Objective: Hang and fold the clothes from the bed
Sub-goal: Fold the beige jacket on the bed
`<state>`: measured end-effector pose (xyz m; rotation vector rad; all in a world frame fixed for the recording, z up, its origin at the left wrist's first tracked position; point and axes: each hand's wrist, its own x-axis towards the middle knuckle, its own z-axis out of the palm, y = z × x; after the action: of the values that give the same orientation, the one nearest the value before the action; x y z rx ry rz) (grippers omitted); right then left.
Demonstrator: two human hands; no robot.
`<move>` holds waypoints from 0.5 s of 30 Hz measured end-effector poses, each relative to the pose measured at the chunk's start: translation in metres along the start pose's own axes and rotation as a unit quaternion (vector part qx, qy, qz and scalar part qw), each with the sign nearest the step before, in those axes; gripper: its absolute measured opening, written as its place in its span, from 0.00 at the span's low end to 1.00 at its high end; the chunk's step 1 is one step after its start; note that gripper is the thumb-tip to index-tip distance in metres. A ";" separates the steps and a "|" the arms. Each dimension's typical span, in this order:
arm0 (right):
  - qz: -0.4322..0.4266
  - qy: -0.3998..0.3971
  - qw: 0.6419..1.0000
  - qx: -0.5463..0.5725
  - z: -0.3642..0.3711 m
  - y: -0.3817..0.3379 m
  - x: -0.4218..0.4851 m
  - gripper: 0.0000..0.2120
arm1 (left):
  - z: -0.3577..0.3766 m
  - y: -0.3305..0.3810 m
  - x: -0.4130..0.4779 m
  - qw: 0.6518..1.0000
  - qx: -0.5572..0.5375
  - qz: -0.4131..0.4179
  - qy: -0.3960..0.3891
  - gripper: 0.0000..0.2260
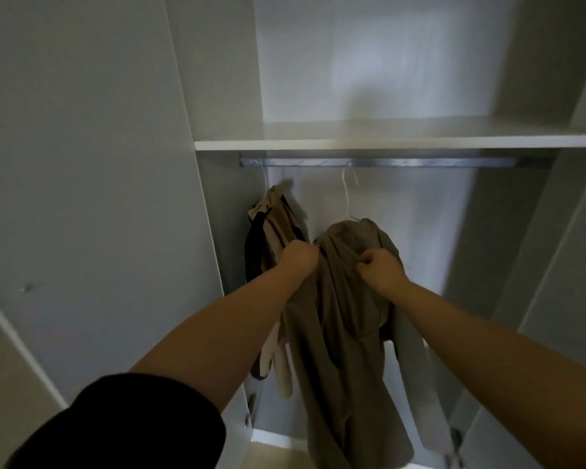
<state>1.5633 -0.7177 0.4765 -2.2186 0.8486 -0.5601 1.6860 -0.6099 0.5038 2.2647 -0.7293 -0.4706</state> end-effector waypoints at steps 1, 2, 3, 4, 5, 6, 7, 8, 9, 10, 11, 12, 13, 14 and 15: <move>0.001 0.010 1.000 -0.006 0.005 -0.003 0.021 0.08 | -0.003 0.002 0.017 0.999 -0.026 -0.016 0.009 0.16; 0.006 0.015 1.000 -0.009 0.010 -0.006 0.040 0.08 | -0.006 0.003 0.040 1.000 -0.027 -0.005 0.007 0.17; 0.011 0.018 1.000 -0.011 0.016 -0.009 0.058 0.08 | -0.010 0.004 0.061 0.999 -0.033 -0.013 -0.001 0.16; 0.015 0.019 1.000 -0.018 0.021 -0.012 0.076 0.07 | -0.015 0.006 0.085 0.999 -0.035 -0.011 -0.009 0.15; 0.016 0.019 0.999 -0.027 0.026 -0.015 0.093 0.07 | -0.020 0.008 0.102 0.998 -0.050 -0.025 -0.014 0.14; 0.018 0.021 0.999 -0.039 0.031 -0.019 0.107 0.07 | -0.024 0.009 0.120 0.999 -0.031 -0.015 -0.017 0.14; 0.019 0.028 0.998 -0.048 0.035 -0.021 0.121 0.08 | -0.027 0.009 0.134 0.999 -0.027 -0.013 -0.015 0.14; 0.021 0.037 0.998 -0.052 0.039 -0.023 0.132 0.08 | -0.029 0.009 0.150 1.000 -0.020 -0.004 -0.015 0.14; 0.024 0.047 0.997 -0.053 0.044 -0.024 0.142 0.09 | -0.032 0.008 0.162 1.000 -0.014 -0.003 -0.019 0.15; 0.027 0.057 0.996 -0.055 0.048 -0.024 0.151 0.09 | -0.033 0.008 0.174 1.000 0.002 0.017 -0.011 0.15; 0.028 0.066 0.996 -0.059 0.052 -0.025 0.159 0.09 | -0.034 0.007 0.186 1.000 -0.014 0.027 0.006 0.16; 0.028 0.073 0.995 -0.062 0.056 -0.025 0.168 0.09 | -0.034 0.005 0.198 0.999 -0.025 0.030 0.021 0.16; 0.029 0.079 0.994 -0.065 0.060 -0.026 0.176 0.09 | -0.034 0.005 0.206 0.999 -0.035 0.030 0.026 0.17; 0.034 0.085 0.994 -0.067 0.063 -0.027 0.184 0.09 | -0.034 0.003 0.214 0.998 -0.046 0.031 0.027 0.17; 0.040 0.091 0.993 -0.069 0.066 -0.028 0.191 0.09 | -0.032 0.002 0.220 0.998 -0.058 0.026 0.024 0.17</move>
<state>1.7469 -0.8072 0.4800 -2.2709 1.0953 -0.6908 1.8729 -0.7313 0.5012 2.1363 -0.7170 -0.4213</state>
